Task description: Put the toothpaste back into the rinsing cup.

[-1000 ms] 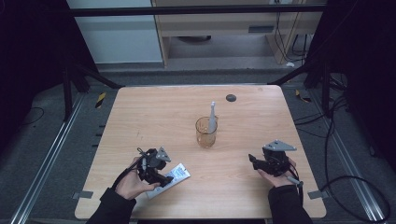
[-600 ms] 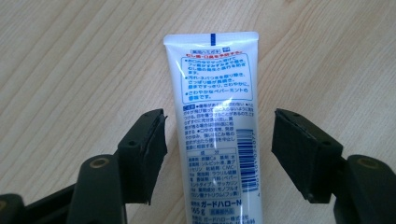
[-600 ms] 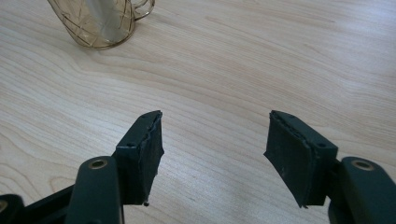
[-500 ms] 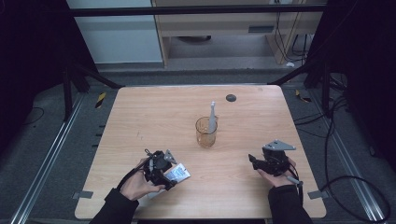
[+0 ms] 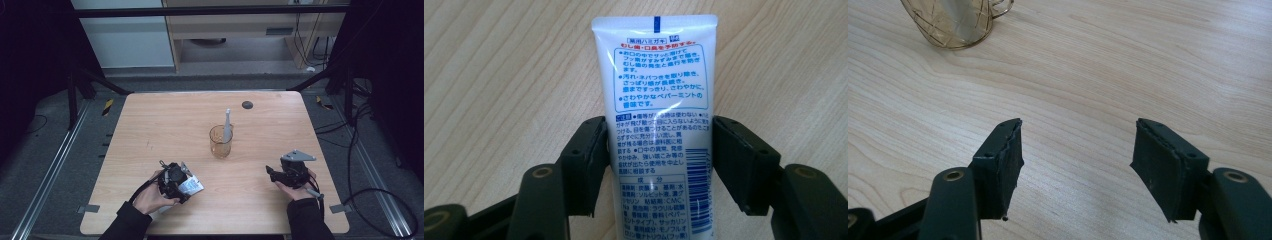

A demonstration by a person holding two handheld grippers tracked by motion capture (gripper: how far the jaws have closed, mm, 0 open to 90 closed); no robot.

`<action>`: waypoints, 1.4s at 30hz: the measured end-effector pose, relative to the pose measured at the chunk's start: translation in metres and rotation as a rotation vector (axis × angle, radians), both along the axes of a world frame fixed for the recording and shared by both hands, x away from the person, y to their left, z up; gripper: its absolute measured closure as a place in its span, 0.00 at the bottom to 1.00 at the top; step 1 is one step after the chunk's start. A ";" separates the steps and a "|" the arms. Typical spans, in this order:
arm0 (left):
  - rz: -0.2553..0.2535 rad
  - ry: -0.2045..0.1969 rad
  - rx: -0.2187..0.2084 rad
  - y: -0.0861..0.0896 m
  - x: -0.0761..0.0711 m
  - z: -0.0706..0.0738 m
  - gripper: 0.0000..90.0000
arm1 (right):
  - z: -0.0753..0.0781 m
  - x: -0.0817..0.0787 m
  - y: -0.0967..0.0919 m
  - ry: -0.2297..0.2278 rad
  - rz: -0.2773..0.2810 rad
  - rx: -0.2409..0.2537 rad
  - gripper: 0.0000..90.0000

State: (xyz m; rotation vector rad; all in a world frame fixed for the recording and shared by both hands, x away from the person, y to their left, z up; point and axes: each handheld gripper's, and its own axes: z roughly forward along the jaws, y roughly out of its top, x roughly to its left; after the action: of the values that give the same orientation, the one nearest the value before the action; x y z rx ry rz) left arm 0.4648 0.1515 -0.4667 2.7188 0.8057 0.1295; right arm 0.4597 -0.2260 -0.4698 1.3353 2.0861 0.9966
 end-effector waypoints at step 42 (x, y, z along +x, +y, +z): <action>0.253 -0.225 -0.281 0.037 -0.004 0.055 0.77 | -0.001 -0.001 -0.002 -0.012 -0.008 -0.009 0.41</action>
State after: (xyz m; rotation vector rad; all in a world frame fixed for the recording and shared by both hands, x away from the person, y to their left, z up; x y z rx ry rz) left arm 0.4609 0.1887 -0.4112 2.2843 1.0123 0.3430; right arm 0.4588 -0.2280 -0.4709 1.3291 2.0727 0.9887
